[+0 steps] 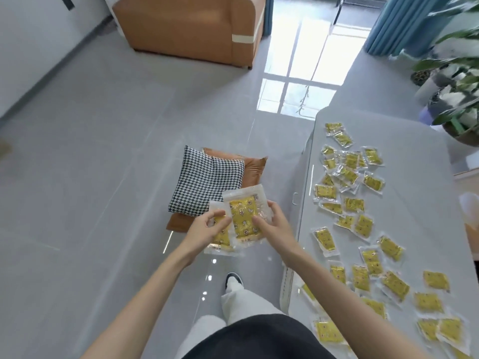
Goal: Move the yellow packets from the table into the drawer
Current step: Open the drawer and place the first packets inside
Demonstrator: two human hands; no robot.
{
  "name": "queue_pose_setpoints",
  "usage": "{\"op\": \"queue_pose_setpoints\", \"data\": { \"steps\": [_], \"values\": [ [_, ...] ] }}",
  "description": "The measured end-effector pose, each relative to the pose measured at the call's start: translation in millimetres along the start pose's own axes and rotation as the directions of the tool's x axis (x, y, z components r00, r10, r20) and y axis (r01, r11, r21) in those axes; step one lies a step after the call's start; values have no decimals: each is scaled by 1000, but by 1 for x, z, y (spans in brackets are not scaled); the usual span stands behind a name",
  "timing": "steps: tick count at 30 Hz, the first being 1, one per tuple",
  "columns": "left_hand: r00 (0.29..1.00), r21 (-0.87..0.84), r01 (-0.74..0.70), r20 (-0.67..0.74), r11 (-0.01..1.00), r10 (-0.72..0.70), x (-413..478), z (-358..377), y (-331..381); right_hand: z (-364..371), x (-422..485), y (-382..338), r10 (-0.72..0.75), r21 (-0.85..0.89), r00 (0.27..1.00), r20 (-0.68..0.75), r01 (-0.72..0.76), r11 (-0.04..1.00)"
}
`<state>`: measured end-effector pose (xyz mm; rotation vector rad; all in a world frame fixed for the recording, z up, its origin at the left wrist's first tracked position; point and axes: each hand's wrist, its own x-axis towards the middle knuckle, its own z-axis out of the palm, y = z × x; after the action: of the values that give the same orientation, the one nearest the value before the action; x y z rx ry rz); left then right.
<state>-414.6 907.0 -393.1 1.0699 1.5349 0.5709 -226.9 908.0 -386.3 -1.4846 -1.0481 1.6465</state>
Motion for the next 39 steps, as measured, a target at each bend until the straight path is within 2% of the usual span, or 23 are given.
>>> {"op": "queue_pose_setpoints", "data": {
  "steps": [4, 8, 12, 16, 21, 28, 32, 39],
  "values": [
    [999, -80, 14, 34, 997, -11, 45, -11, 28, 6, 40, -23, 11, 34, 1000, -14, -11, 999],
    [996, -136, 3, 91, 991, 9, 93, -15, 52, 9, 78, -34, 7, 49, 992, -128, -1, 999],
    [984, -72, 18, 177, 997, -5, 148, -19, 73, 6, 119, -42, -13, -27, 952, -306, 5, 1000],
    [954, 21, 35, 297, 999, -40, 202, -18, 88, -3, 155, -48, -3, -130, 882, -471, -66, 989],
    [916, 75, 38, 397, 996, -65, 254, -4, 108, -18, 190, -48, 27, -70, 839, -543, -77, 995],
    [886, 179, 27, 452, 983, -106, 321, 32, 114, -68, 241, -5, 203, 74, 728, -655, -205, 976],
    [884, 194, 58, 445, 979, -141, 367, 62, 103, -103, 275, 40, 287, 101, 671, -683, -303, 948],
    [894, 168, 136, 403, 976, -194, 450, 115, 52, -155, 353, 145, 424, -20, 695, -580, -533, 846]
  ]
}}
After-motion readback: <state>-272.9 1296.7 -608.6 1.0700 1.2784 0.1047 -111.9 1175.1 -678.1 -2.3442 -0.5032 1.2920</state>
